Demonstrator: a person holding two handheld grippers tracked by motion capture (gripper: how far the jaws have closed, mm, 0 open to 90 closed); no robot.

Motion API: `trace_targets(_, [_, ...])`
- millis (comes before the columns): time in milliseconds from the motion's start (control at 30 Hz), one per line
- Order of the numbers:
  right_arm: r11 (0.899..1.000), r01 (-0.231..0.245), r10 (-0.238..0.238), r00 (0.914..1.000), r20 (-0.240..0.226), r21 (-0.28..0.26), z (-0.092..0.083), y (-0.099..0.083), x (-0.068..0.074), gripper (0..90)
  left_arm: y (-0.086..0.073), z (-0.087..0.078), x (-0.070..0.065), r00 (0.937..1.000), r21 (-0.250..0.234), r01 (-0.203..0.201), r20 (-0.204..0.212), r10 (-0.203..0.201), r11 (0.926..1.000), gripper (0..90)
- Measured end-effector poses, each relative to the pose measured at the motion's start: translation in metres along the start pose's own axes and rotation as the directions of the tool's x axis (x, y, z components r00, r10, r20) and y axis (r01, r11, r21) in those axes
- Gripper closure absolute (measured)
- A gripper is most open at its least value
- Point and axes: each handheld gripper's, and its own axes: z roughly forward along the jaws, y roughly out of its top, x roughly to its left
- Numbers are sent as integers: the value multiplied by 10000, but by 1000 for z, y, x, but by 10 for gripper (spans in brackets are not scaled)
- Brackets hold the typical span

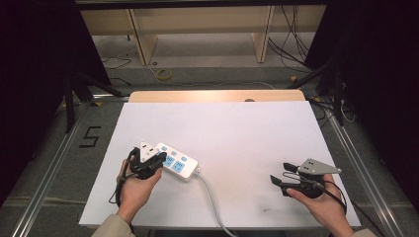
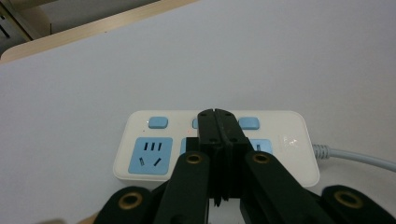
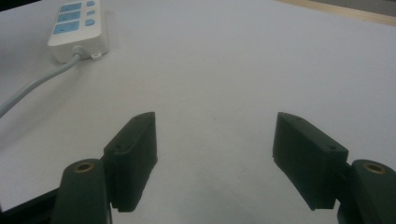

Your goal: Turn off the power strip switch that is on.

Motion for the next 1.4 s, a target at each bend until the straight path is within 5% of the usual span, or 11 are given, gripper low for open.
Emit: trace_targets(1400, [10000, 32, -31, 10000, -4, 28, 0, 0, 1, 310, 23, 37, 2, 9995, 663, -245, -162, 256, 9975, 898])
